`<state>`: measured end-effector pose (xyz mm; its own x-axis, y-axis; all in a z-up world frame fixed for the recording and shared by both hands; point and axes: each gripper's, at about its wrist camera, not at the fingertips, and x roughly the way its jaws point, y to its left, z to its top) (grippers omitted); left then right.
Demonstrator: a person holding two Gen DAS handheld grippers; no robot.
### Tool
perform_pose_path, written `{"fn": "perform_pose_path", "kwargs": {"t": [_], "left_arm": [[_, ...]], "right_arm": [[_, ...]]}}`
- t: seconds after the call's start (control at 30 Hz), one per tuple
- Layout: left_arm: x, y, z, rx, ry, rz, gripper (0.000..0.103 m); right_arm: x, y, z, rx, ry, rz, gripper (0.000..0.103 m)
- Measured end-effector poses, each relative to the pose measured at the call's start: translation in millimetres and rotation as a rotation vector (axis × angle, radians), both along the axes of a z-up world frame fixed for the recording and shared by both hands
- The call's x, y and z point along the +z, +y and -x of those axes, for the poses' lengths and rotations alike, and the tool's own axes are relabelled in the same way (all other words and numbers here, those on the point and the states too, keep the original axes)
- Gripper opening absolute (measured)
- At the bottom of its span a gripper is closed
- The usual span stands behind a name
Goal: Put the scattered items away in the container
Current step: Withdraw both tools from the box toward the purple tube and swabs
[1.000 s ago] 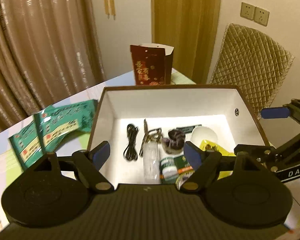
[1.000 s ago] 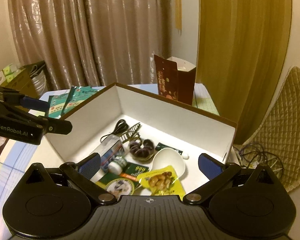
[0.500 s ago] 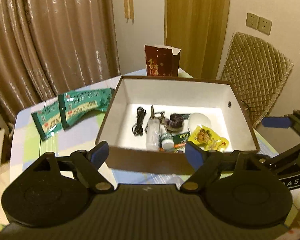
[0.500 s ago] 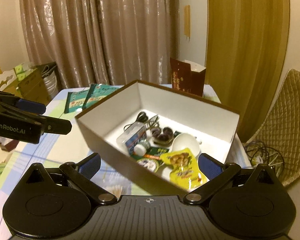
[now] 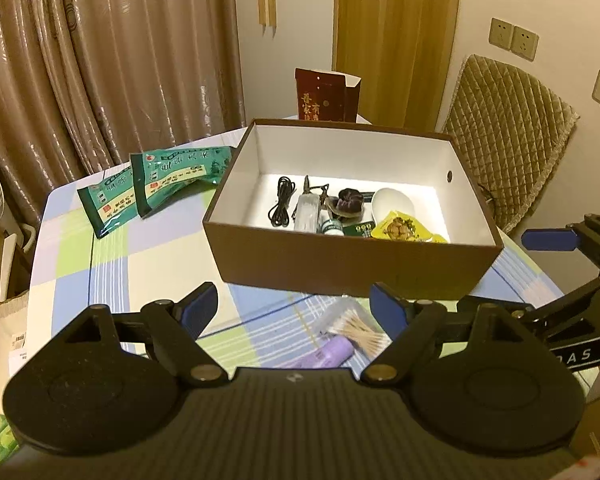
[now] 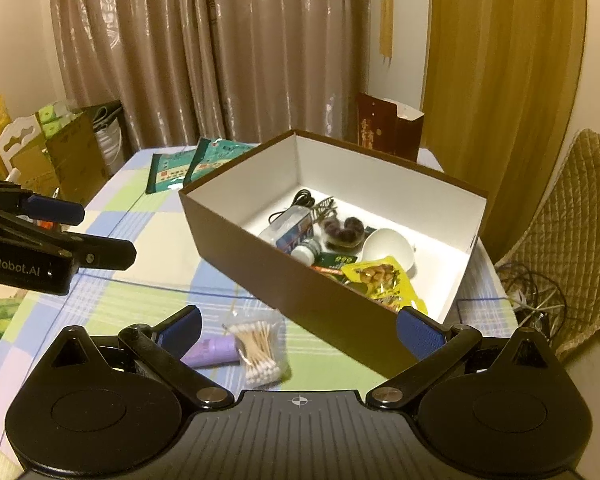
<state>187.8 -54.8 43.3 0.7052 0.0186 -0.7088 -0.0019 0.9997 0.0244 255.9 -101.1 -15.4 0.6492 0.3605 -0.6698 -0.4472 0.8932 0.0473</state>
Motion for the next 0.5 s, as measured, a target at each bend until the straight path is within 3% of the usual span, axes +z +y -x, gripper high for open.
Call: {"fn": "perform_pose_path", "kwargs": {"t": [0.5], "left_arm": [[-20.1,3.2,16.5,-0.014,0.042,-0.004,0.08]], "right_arm": [[-14.8,1.1,9.5,-0.01,0.058,0.01,0.101]]}}
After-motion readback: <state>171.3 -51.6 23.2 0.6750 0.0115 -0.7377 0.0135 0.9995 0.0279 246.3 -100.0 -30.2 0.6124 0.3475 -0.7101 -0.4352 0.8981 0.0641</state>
